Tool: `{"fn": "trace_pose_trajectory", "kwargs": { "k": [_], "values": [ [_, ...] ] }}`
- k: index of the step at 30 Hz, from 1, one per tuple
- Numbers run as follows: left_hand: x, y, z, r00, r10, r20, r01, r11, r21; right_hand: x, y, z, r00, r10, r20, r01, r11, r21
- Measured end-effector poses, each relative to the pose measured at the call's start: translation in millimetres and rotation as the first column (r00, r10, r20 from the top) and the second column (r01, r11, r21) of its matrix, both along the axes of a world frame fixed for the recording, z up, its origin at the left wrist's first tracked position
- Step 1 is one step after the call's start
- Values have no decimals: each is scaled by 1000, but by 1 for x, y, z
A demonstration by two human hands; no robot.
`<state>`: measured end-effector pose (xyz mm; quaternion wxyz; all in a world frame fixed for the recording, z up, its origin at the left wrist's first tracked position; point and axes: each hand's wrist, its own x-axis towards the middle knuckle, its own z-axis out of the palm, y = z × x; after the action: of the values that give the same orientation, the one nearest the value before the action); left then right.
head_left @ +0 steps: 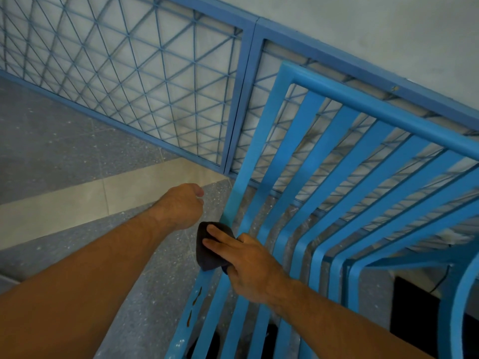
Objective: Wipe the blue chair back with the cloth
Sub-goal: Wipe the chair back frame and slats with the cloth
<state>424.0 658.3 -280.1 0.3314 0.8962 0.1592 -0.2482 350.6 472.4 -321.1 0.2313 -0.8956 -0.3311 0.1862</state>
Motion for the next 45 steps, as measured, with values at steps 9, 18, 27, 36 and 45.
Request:
{"fn": "trace_pose_trajectory", "kwargs": {
  "k": [9,18,27,36,45],
  "values": [
    [-1,-5,11,994,24,106,-21,999,-31,-7,1,34,984,107,-142,-112,993,-24],
    [1,3,10,966,137,218,-134,991,-28,32,-2,30,999,-39,-30,34,990,-136],
    [-20,0,4,990,-32,139,40,998,-57,-28,6,3,987,-75,-143,78,997,12],
    [-30,0,7,954,-70,290,107,988,-115,-16,7,26,993,-82,80,81,997,18],
    [-58,15,-9,946,-100,308,135,986,-95,-36,21,-8,977,-144,154,176,960,-216]
  ]
}}
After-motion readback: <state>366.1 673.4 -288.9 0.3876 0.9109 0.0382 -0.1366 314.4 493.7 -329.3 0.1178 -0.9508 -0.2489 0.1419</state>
